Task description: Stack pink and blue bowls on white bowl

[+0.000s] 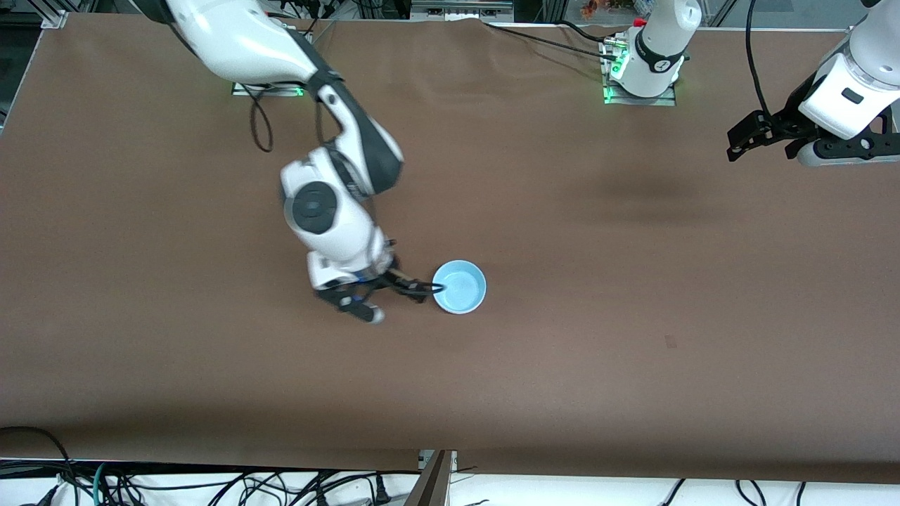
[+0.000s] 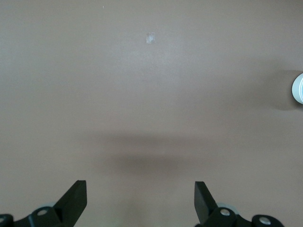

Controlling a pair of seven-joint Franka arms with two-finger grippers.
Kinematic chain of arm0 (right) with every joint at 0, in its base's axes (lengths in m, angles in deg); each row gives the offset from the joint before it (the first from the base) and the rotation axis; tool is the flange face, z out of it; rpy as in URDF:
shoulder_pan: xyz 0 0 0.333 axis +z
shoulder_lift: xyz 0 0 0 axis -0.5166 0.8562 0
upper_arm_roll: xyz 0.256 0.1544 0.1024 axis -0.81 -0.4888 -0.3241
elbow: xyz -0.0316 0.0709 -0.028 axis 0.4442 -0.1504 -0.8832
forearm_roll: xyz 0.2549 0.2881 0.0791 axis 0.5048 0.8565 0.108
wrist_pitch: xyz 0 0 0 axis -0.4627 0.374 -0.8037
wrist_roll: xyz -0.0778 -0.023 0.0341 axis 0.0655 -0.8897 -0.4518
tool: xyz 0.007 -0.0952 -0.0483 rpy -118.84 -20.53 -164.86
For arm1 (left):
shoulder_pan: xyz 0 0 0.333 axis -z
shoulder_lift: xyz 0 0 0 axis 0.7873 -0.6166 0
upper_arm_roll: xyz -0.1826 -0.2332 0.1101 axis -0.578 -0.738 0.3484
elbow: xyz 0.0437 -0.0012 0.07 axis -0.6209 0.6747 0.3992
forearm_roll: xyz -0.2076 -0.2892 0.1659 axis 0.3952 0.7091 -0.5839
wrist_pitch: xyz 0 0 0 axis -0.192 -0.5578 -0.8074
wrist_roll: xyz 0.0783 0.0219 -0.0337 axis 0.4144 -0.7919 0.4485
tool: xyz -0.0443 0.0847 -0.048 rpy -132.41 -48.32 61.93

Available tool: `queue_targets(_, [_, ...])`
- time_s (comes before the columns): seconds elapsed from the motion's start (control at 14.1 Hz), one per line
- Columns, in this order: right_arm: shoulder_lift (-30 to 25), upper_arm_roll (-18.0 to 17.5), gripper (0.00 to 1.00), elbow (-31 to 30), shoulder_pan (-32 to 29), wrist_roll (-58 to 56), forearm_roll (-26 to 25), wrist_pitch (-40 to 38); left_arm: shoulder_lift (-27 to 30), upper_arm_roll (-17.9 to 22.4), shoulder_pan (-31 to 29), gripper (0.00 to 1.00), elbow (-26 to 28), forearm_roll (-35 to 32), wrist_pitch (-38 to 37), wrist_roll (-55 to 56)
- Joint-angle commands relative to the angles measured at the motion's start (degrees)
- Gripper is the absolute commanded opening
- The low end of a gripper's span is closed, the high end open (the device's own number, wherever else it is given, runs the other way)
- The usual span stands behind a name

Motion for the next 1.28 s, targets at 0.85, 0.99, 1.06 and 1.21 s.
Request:
queue_targets(0.85, [-45.6, 15.9, 1.00, -34.1, -4.6, -35.0, -5.8, -21.3, -1.5, -0.2, -0.3, 1.00, -3.2, -0.3, 0.4, -1.2])
queue_targets(0.99, [-44.7, 15.9, 1.00, -32.4, -4.6, -35.8, -6.3, -21.4, -4.3, -0.2, -0.2, 1.00, -7.4, -0.4, 0.1, -0.5])
queue_targets(1.06, [-44.7, 15.9, 1.00, -32.3, -4.6, -36.3, -6.3, -21.4, -5.4, -0.2, -0.2, 1.00, -9.0, -0.3, 0.0, -0.5])
queue_targets(1.21, [-44.8, 16.0, 1.00, -32.1, -4.6, -36.7, -6.3, -21.5, -6.1, -0.2, -0.3, 1.00, -9.8, -0.3, 0.0, -0.7])
